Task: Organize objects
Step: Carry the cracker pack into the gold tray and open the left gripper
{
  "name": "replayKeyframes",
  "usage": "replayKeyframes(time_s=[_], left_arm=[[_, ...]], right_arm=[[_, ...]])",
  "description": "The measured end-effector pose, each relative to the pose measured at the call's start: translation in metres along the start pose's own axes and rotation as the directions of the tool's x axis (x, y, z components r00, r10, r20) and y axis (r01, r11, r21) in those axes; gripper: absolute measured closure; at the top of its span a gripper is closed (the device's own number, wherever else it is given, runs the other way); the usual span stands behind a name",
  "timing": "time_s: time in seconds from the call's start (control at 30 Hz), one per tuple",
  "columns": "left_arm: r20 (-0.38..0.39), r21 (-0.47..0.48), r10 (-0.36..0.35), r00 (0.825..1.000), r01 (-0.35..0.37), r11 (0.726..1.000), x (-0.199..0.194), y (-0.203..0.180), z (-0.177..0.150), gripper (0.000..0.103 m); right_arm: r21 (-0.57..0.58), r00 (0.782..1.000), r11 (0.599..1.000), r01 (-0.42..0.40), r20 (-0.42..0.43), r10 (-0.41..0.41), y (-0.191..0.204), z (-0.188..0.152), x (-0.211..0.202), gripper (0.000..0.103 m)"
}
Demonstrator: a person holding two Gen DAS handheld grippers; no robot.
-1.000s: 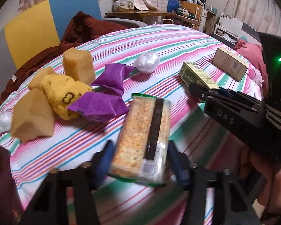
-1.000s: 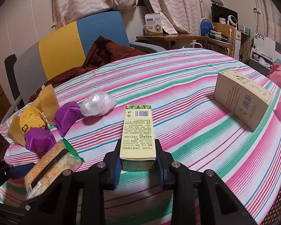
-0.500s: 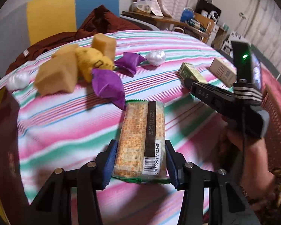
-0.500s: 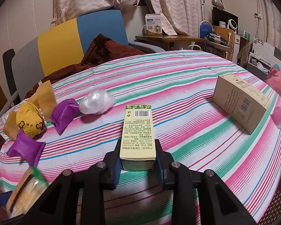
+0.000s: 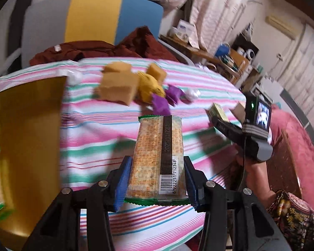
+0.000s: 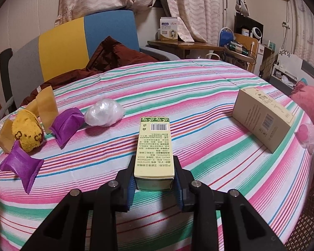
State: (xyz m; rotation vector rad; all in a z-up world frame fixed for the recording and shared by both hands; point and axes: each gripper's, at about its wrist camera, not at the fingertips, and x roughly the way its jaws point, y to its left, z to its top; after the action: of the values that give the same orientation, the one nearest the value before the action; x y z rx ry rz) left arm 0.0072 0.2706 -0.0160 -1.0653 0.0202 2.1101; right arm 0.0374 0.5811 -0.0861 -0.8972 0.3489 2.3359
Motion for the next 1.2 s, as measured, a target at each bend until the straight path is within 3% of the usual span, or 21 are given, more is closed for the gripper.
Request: replayKeyframes(time_s=[0.23, 0.37, 0.57, 0.97, 1.13, 1.2], left_arm=[[0.082, -0.087, 0.066, 0.994, -0.058, 0.994, -0.038, 0.048, 0.003, 0.055], [0.107, -0.135, 0.139, 0.985, -0.124, 0.983, -0.053, 0.083, 0.007, 0.055], [0.132, -0.229, 0.263, 0.956, -0.229, 0.946, -0.073, 0.145, 0.007, 0.055], [0.03, -0.337, 0.432, 0.901, -0.398, 0.853, -0.078, 0.245, 0.006, 0.055], [-0.022, -0.383, 0.439, 0.898, -0.413, 0.826, -0.074, 0.269, 0.003, 0.054], [-0.028, -0.395, 0.449, 0.893, -0.423, 0.816, -0.077, 0.272, -0.001, 0.045]], right_arm=[[-0.055, 0.999, 0.998, 0.012, 0.044, -0.009, 0.01, 0.0, -0.008, 0.073], [-0.086, 0.998, 0.996, 0.02, 0.059, -0.015, 0.016, -0.002, -0.011, 0.073], [-0.105, 0.997, 0.994, 0.038, 0.067, -0.031, 0.019, -0.002, -0.013, 0.073], [-0.156, 0.995, 0.985, 0.073, 0.072, -0.062, 0.029, -0.004, -0.015, 0.073], [-0.197, 0.993, 0.977, 0.075, 0.107, -0.055, 0.038, -0.007, -0.024, 0.073], [-0.227, 0.992, 0.971, 0.076, 0.117, -0.05, 0.044, -0.01, -0.028, 0.073]])
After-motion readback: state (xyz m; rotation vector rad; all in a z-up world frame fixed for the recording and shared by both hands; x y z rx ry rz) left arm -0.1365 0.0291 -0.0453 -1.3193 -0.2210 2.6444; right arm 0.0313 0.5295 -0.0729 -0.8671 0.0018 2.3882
